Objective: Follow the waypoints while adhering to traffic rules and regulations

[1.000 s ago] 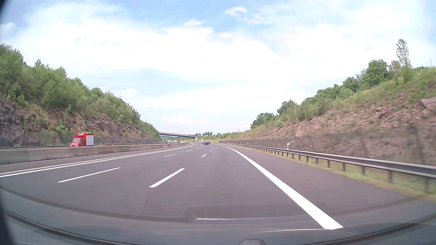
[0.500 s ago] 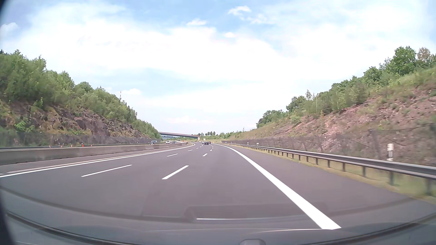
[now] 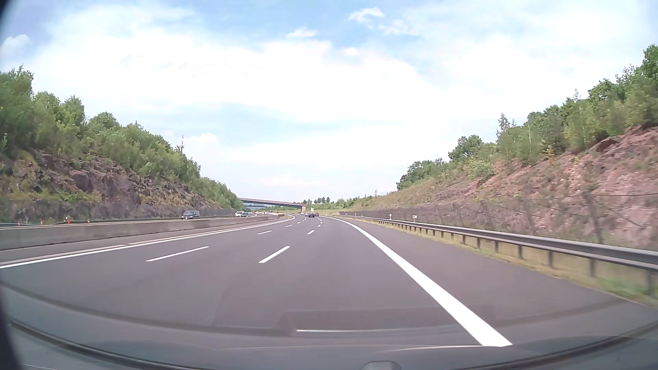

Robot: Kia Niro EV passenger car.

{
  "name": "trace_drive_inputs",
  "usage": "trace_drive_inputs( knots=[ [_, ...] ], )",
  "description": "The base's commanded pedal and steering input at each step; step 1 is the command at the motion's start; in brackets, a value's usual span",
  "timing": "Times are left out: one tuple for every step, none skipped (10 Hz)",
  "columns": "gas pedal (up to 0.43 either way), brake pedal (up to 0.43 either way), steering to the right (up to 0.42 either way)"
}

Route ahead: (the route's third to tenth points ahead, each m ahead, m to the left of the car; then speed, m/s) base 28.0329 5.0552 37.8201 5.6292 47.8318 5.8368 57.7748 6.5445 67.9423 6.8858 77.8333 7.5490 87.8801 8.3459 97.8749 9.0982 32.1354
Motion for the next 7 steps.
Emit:
trace_drive_inputs(
  knots=[
    [0.228,0.000,-0.008],
    [0.240,0.000,-0.008],
    [0.248,0.000,-0.008],
    [0.248,0.000,-0.008],
    [0.248,0.000,-0.007],
    [0.248,0.000,-0.007],
    [0.248,0.000,-0.007]
  ],
)
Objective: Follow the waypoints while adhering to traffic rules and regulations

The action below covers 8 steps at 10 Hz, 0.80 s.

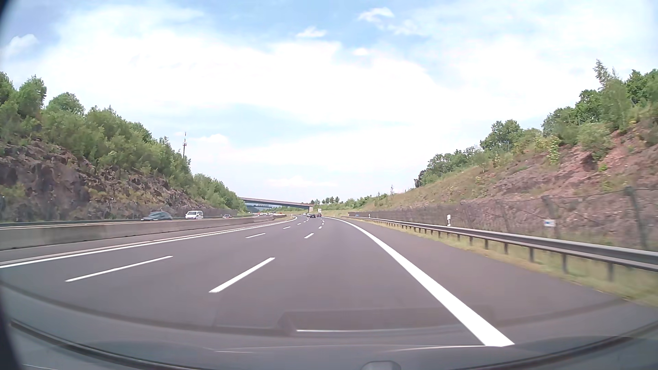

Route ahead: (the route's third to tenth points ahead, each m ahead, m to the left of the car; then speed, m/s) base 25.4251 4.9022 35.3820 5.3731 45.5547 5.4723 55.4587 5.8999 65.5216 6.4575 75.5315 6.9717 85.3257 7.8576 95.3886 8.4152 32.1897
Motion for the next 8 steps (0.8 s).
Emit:
trace_drive_inputs(
  knots=[
    [0.248,0.000,-0.007],
    [0.248,0.000,-0.006],
    [0.248,0.000,-0.006],
    [0.248,0.000,-0.006],
    [0.248,0.000,-0.006],
    [0.248,0.000,-0.006],
    [0.248,0.000,-0.006],
    [0.248,0.000,-0.006]
  ],
)
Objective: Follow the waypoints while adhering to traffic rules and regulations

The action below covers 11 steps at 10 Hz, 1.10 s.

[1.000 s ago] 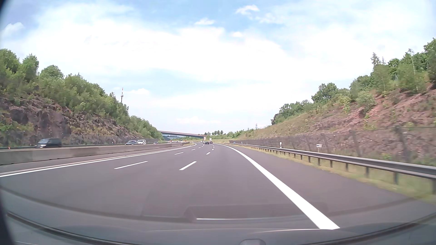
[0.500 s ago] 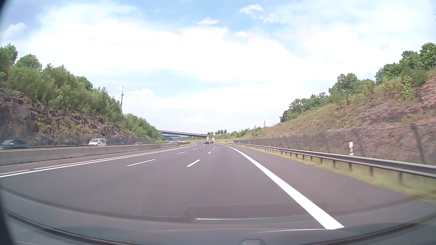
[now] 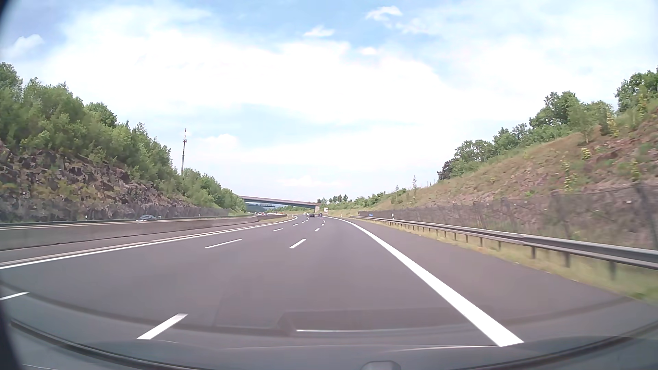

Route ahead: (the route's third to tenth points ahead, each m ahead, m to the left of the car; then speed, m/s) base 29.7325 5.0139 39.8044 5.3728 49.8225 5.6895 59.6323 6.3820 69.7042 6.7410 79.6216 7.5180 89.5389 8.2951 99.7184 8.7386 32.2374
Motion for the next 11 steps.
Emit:
trace_drive_inputs(
  knots=[
    [0.248,0.000,-0.006],
    [0.248,0.000,-0.006],
    [0.248,0.000,-0.006],
    [0.248,0.000,-0.006],
    [0.248,0.000,-0.006],
    [0.248,0.000,-0.006],
    [0.248,0.000,-0.006],
    [0.248,0.000,-0.006],
    [0.248,0.000,-0.006],
    [0.248,0.000,-0.005],
    [0.248,0.000,-0.006]
  ],
)
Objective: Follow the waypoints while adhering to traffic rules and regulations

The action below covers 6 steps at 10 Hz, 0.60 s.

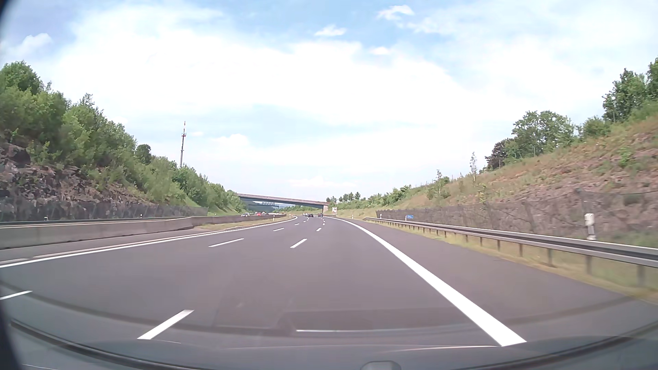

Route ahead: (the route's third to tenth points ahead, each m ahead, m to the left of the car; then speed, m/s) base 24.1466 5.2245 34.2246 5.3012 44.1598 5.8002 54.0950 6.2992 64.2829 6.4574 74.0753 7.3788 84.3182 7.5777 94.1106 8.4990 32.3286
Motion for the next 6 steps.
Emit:
trace_drive_inputs(
  knots=[
    [0.248,0.000,-0.005],
    [0.248,0.000,-0.006],
    [0.248,0.000,-0.005],
    [0.248,0.000,-0.006],
    [0.248,0.000,-0.006],
    [0.248,0.000,-0.005]
  ],
)
